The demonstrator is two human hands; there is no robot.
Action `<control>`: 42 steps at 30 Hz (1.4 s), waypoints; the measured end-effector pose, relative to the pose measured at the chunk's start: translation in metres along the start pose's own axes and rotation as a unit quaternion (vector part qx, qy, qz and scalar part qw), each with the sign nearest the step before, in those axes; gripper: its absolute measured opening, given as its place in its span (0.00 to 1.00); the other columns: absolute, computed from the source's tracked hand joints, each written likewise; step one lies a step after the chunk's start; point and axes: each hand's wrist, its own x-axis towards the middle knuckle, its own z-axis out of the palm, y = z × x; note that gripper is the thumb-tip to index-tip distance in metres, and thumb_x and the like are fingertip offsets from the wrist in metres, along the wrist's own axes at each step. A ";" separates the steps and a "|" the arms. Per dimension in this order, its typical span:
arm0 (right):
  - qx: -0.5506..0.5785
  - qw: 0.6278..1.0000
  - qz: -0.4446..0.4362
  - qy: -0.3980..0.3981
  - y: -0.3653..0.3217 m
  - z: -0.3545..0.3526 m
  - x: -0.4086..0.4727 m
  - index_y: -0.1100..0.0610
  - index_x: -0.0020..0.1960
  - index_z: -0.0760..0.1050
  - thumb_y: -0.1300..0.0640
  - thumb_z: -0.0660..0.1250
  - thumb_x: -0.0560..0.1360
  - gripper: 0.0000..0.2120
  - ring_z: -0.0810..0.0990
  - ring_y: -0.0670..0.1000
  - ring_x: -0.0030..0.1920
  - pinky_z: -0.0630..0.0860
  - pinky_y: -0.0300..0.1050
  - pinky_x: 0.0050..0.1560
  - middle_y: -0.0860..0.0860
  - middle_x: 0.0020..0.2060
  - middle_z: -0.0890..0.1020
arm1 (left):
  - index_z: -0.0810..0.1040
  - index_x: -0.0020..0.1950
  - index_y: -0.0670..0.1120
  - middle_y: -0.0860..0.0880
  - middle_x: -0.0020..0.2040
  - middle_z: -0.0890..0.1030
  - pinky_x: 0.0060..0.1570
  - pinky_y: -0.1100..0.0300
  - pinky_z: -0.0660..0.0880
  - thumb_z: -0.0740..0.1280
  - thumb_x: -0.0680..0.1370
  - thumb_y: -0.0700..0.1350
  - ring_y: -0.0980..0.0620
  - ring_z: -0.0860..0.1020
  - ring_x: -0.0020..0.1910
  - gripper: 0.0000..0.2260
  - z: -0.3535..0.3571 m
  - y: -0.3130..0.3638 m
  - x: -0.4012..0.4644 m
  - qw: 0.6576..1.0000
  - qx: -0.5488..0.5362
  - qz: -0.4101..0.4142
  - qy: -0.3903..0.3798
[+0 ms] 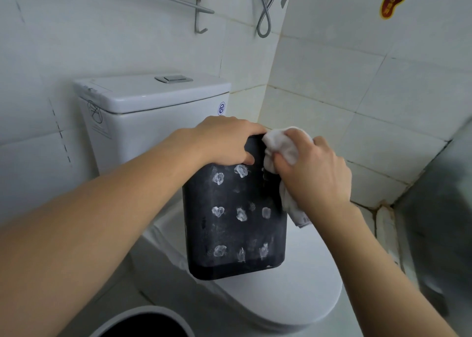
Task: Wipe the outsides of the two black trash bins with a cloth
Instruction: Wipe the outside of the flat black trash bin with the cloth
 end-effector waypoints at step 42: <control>-0.011 0.999 0.013 -0.037 0.014 0.008 -0.028 0.38 0.66 0.65 0.39 0.63 0.74 0.21 0.78 0.62 0.44 0.67 0.47 0.38 0.49 0.51 0.73 | 0.72 0.65 0.62 0.57 0.38 0.71 0.42 0.56 0.65 0.70 0.75 0.56 0.48 0.73 0.44 0.19 0.007 -0.001 0.000 1.000 -0.005 -0.012 0.008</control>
